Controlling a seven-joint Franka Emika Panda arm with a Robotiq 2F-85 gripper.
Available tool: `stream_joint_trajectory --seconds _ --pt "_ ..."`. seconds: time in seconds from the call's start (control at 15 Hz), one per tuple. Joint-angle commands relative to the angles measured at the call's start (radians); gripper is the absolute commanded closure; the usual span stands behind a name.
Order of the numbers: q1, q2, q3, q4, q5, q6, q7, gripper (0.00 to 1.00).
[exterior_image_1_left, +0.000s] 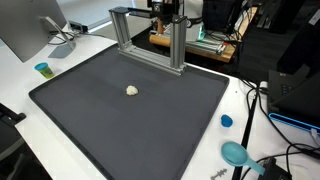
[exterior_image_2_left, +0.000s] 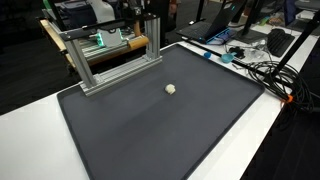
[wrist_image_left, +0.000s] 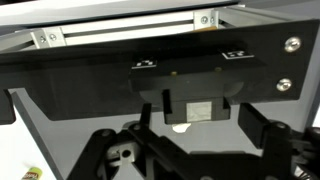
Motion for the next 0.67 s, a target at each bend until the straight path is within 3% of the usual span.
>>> stream_joint_trajectory --seconds 0.0,0.2,0.6 --pt "-0.002 -0.068 -0.013 -0.046 -0.01 -0.005 -0.015 0.1" --pt "-0.002 -0.102 -0.011 -0.065 -0.008 -0.009 -0.008 0.06" --pt "0.017 -0.131 0.015 -0.052 -0.008 -0.015 -0.005 0.15"
